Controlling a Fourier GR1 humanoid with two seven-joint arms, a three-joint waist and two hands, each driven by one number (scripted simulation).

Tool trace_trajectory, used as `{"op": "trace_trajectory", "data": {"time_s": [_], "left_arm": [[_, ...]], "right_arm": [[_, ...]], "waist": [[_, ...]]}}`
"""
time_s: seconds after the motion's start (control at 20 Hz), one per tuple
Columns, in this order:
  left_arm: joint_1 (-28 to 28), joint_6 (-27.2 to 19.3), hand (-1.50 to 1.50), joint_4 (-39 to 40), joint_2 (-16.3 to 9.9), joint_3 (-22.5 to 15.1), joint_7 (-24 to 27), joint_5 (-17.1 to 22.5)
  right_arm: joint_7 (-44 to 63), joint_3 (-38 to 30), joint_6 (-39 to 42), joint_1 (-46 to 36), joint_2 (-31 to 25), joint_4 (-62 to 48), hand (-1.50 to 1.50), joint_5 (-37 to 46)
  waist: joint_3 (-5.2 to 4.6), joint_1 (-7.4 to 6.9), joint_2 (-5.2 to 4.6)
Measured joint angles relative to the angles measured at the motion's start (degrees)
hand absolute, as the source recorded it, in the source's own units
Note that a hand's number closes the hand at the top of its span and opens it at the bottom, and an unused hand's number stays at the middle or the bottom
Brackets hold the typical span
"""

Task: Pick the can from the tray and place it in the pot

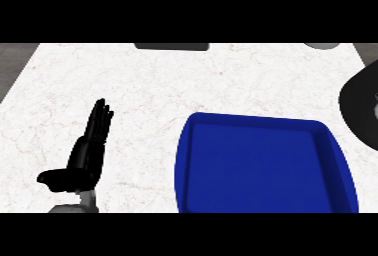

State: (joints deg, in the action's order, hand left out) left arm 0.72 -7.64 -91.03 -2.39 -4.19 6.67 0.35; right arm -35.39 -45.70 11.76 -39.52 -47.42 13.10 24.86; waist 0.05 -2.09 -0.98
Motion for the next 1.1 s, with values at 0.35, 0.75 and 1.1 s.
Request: {"op": "trace_trajectory", "data": {"time_s": [0.35,0.75,1.1], "left_arm": [[1.3,-0.4,0.0,0.5,0.3,0.2,-0.2,-0.2],[0.4,0.2,0.0,0.2,0.2,0.1,0.4,0.1],[1.0,-0.4,0.0,0.4,0.8,-0.3,0.2,-0.4]], "right_arm": [[-4.1,-3.0,4.3,2.6,-4.0,-2.0,-1.5,-3.0],[-6.9,-5.1,6.3,6.3,-7.2,-3.3,-1.5,-4.8],[-5.5,-8.3,5.6,7.0,-9.5,-4.5,-1.5,-7.7]], "waist": [[0.38,-0.38,-0.36],[0.57,-0.69,-0.54],[0.67,-0.8,-0.66]]}}
